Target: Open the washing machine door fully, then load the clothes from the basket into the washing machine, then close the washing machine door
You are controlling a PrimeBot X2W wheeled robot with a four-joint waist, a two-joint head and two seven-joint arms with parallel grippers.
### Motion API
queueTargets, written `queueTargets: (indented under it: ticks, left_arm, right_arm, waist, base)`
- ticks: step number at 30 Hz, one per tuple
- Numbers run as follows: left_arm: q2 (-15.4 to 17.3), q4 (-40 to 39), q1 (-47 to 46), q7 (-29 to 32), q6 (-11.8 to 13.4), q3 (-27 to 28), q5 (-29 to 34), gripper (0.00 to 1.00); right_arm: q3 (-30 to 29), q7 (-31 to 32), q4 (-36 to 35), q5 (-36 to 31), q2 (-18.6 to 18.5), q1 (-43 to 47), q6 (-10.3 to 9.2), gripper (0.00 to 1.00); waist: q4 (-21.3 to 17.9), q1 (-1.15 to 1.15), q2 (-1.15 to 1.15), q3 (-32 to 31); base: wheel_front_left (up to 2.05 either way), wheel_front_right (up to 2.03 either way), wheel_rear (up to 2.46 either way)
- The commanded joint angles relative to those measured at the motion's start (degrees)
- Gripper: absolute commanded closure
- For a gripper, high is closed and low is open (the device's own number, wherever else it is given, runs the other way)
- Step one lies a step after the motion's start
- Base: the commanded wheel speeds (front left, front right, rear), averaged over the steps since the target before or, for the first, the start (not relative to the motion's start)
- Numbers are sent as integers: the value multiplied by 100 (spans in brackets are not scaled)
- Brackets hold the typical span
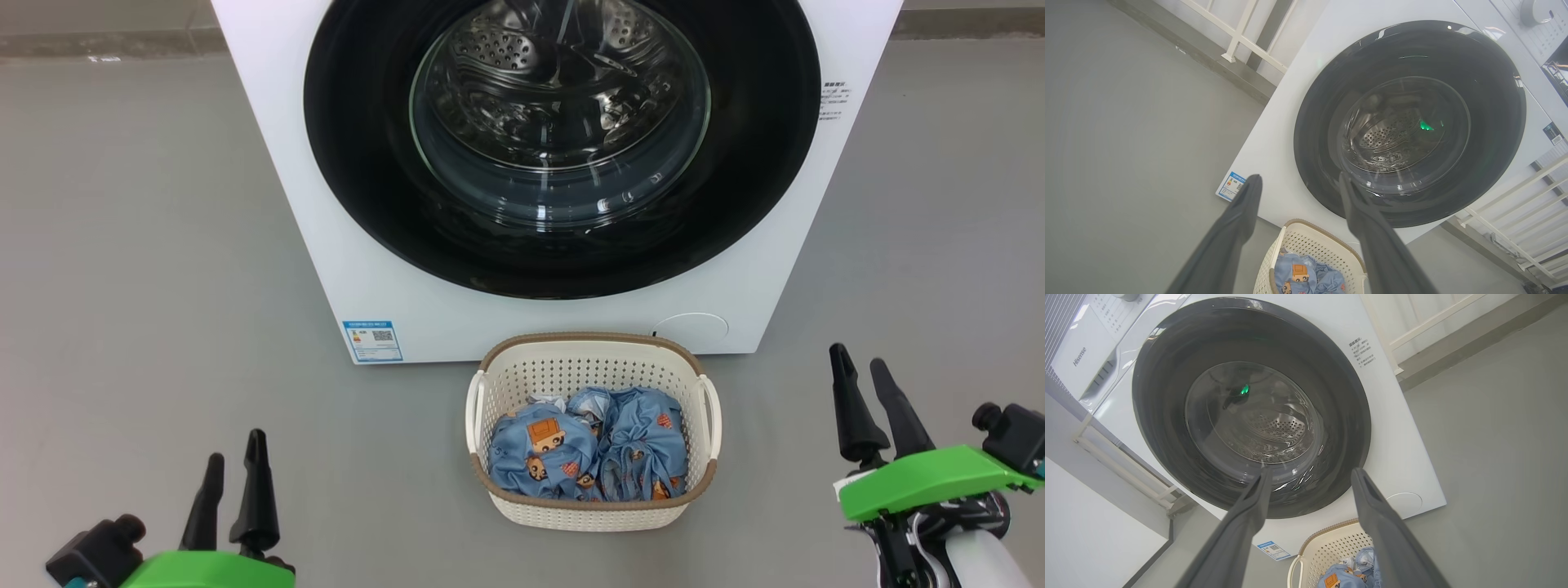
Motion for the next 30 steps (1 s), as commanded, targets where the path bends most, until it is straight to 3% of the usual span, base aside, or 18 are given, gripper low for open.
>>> queueTargets:
  ticks: [1, 30]
  left_arm:
    - [104, -92, -302, -92, 3, 106, 209, 0]
    - [92, -15, -482, -562, -6, 96, 1964, 0]
  right_arm:
    - [83, -90, -140, -210, -66, -336, 1, 0]
    - [395, -564, -131, -1946, -171, -603, 1, 0]
  waist:
    - [-3, 0, 0, 4]
    - [30, 0, 0, 17]
  base:
    - [0, 0, 0]
    - [0, 0, 0]
